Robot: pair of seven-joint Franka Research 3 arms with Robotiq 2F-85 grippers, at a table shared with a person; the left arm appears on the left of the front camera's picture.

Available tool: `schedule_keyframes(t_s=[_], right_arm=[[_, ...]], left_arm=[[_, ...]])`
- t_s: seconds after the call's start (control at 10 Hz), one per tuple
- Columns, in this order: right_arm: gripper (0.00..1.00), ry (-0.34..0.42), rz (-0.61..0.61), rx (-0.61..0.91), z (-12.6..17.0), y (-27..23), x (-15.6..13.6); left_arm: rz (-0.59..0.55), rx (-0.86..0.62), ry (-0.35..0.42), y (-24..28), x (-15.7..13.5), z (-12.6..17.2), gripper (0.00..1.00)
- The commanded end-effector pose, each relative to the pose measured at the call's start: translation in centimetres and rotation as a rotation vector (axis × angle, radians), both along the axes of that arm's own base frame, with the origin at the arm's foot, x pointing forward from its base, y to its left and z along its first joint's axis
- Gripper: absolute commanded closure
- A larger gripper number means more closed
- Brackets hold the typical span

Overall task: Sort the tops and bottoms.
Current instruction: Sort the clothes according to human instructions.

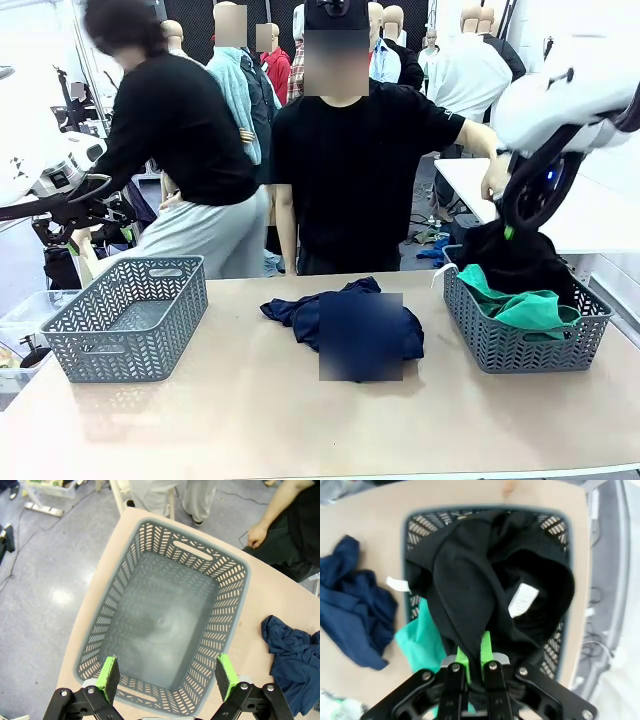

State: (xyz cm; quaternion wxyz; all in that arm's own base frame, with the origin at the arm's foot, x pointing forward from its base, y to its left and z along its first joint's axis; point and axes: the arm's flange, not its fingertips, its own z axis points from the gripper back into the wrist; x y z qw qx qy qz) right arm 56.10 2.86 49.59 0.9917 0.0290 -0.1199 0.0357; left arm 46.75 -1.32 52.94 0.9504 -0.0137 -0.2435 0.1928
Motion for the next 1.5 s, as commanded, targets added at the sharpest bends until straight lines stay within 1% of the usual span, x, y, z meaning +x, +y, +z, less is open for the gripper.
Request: schedule_keyframes(t_s=[0.0, 0.2, 0.3, 0.4, 0.5, 0.6, 0.9, 1.0, 1.2, 1.4], right_arm=[[1.00, 0.033, -0.001, 0.036, -1.7, -0.4, -0.2], [1.00, 0.082, -0.006, 0.024, -3.6, 0.1, -0.2], [1.00, 0.081, -0.012, 0.034, -3.9, 0.1, -0.4], [1.00, 0.072, -0.013, 0.033, -3.6, 0.1, -0.7], [0.83, 0.062, -0.014, 0.020, -2.8, 0.0, -1.2], [0.64, 0.044, -0.026, 0.019, -2.0, 0.0, -1.7], [0.06, -0.033, -0.030, -0.017, 0.9, 0.1, -3.4], [0.00, -0.057, -0.033, -0.039, 1.8, 0.2, -3.9], [0.00, -0.097, -0.044, -0.053, 3.7, 0.1, -4.7], [0.00, -0.155, -0.048, -0.053, 6.2, -0.1, -6.1]], left_arm=[[0.011, -0.012, 0.009, 0.0, 0.0, 0.3, 0.00], [0.011, -0.012, 0.009, 0.0, 0.0, 0.3, 0.00], [0.011, -0.012, 0.009, 0.0, 0.0, 0.3, 0.00], [0.011, -0.012, 0.009, 0.0, 0.0, 0.3, 0.00], [0.011, -0.012, 0.009, 0.0, 0.0, 0.3, 0.00], [0.011, -0.012, 0.009, 0.0, 0.0, 0.3, 0.00], [0.011, -0.012, 0.009, 0.0, 0.0, 0.3, 0.00], [0.011, -0.012, 0.009, 0.0, 0.0, 0.3, 0.00], [0.011, -0.012, 0.009, 0.0, 0.0, 0.3, 0.00], [0.011, -0.012, 0.009, 0.0, 0.0, 0.3, 0.00]])
